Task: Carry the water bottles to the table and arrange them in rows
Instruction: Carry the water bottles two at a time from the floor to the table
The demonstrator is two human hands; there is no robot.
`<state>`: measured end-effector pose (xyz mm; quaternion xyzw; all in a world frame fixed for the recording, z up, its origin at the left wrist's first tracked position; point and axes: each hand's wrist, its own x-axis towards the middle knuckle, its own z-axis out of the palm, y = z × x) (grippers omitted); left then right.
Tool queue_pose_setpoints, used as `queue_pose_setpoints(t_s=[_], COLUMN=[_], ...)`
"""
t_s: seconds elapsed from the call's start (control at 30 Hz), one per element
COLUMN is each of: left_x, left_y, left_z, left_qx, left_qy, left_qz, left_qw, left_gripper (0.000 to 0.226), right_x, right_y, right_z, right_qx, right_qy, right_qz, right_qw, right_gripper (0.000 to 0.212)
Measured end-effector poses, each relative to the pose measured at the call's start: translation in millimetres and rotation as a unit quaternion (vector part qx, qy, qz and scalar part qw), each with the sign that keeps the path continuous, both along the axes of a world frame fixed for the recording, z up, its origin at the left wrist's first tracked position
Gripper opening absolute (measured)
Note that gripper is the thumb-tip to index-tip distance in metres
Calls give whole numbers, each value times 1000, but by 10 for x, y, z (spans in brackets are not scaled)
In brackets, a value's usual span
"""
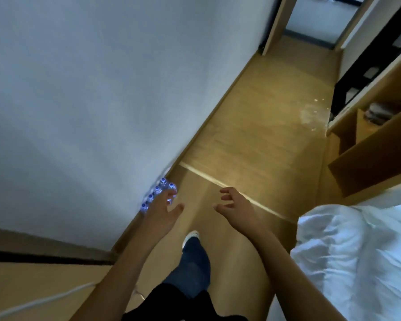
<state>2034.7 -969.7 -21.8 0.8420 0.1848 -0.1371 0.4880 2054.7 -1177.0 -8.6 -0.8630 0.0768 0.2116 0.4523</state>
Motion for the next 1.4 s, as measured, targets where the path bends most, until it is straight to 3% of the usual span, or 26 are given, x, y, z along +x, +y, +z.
queue_pose_setpoints(t_s=[0.17,0.3,0.47,0.7,0.8,1.13,1.4], left_x=[1032,1667,2168,2486,2534,2623,2614], left_y=[-11,105,198,190,135,121,351], left_z=[109,70,-2,-401,-623,-2044,-3680], left_qx=[-8,-27,-3,-8,-16,-27,-5], left_qy=[-18,-33,-42,12,19,51,53], left_qz=[19,88,169,361,433,516,518], left_qw=[1000,995,985,932,901,854,854], left_gripper=[47,28,34,38,30,35,36], right_x=[1102,1962,2878,3942,4249,4499,4414], right_y=[-49,-5,176,512,717,1443,1718], right_z=[32,51,-32,-275,-457,-1848,-3550], right_qx=[12,12,5,-26,-24,-61,-80], right_qy=[19,18,29,51,58,88,87], right_qz=[26,71,163,346,398,486,512], right_qw=[999,997,986,936,915,867,851], right_gripper=[46,44,44,46,44,42,44])
